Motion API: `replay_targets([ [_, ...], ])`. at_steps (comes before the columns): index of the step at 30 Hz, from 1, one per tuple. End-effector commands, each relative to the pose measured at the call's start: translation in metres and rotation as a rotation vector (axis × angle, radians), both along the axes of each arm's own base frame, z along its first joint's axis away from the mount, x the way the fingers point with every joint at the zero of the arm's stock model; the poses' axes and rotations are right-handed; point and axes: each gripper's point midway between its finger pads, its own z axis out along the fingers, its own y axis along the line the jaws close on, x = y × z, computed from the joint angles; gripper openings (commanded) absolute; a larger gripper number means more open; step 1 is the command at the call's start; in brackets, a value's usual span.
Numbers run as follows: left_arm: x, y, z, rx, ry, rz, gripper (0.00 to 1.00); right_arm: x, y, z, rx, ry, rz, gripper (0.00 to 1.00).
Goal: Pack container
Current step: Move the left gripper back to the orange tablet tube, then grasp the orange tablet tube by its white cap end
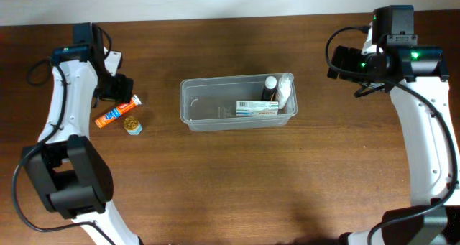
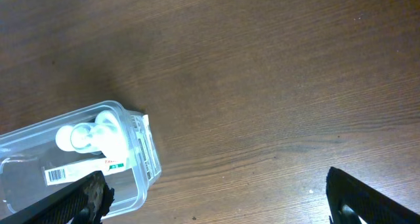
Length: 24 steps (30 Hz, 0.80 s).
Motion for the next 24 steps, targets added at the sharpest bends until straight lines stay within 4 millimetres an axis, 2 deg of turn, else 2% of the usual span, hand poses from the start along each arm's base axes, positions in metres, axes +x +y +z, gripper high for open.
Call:
replay_targets([
  [1,-0.007,-0.006,-0.005,-0.017,0.009,-0.094,0.89,0.001,0.000,0.001,0.008,-0.004,-0.006,0.98],
  [5,-0.011,-0.017,-0.022,-0.058,0.026,-0.192,0.89,0.001,0.000,0.001,0.008,-0.004,-0.006,0.98],
  [14,-0.017,-0.016,-0.053,-0.028,0.045,-0.309,0.89,0.001,0.001,0.001,0.008,-0.004,-0.006,0.98],
  [18,-0.014,-0.015,-0.061,-0.010,0.029,-0.335,0.89,0.001,0.001,0.001,0.008,-0.004,-0.006,0.98],
  [24,0.001,-0.013,-0.060,0.013,-0.034,-0.343,0.89,0.001,0.000,0.001,0.008,-0.004,-0.006,0.98],
])
